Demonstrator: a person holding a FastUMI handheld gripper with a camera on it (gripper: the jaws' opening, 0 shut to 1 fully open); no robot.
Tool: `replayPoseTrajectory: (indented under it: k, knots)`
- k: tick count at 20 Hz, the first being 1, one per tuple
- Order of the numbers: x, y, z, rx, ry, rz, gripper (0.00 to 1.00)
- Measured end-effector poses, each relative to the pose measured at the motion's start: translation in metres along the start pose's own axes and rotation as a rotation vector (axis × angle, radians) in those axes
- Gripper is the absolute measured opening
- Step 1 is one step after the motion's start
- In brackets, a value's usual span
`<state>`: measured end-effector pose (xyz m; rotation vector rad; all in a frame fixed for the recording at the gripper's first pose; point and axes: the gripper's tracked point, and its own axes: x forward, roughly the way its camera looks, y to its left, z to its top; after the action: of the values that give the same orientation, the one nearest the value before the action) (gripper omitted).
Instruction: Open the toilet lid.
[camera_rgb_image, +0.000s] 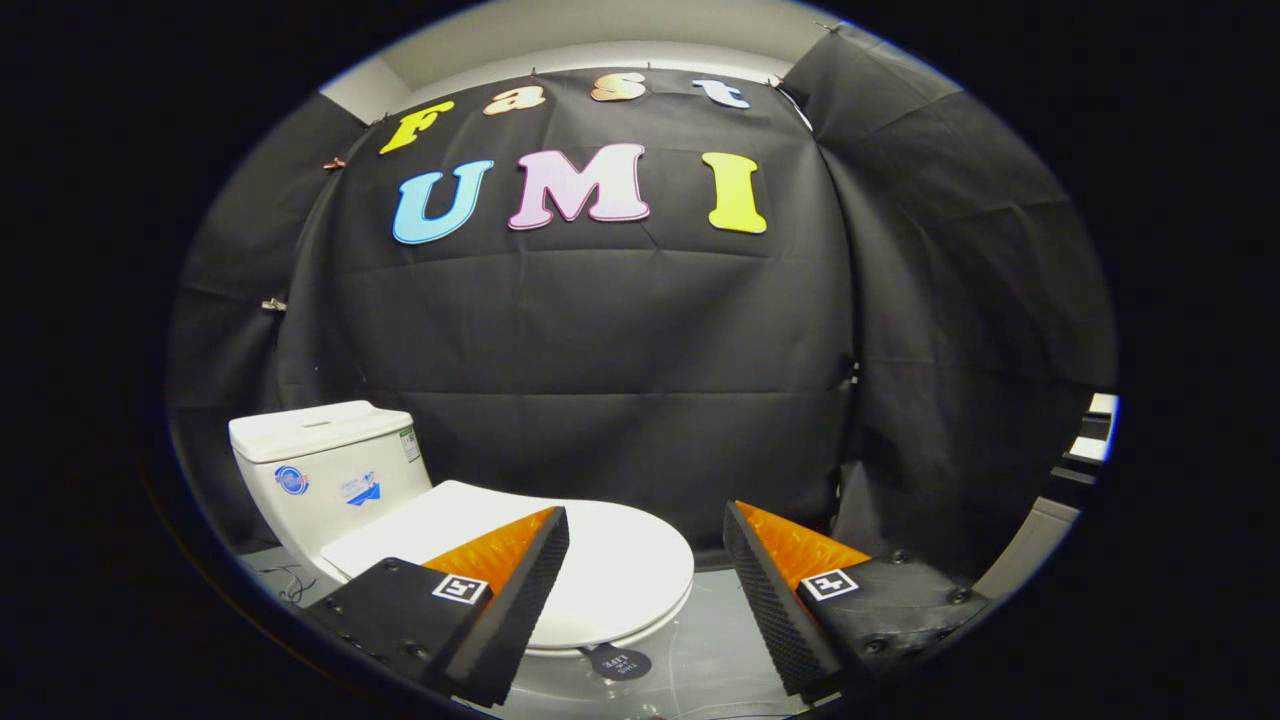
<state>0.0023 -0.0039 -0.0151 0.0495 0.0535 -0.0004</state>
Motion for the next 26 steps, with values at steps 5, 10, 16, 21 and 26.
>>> replayPoseTrajectory:
  k: [5, 10, 16, 21, 26]
  knots:
    - [0.005, -0.007, -0.012, 0.047, 0.044, -0.012, 0.97]
    - [0.007, 0.003, -0.045, 0.219, 0.147, 0.022, 0.98]
    - [0.004, 0.002, -0.104, 0.555, 0.305, 0.017, 0.99]
    - [-0.005, 0.003, -0.139, 0.891, 0.416, 0.031, 0.98]
    - [-0.005, -0.014, -0.144, 1.059, 0.376, 0.001, 0.97]
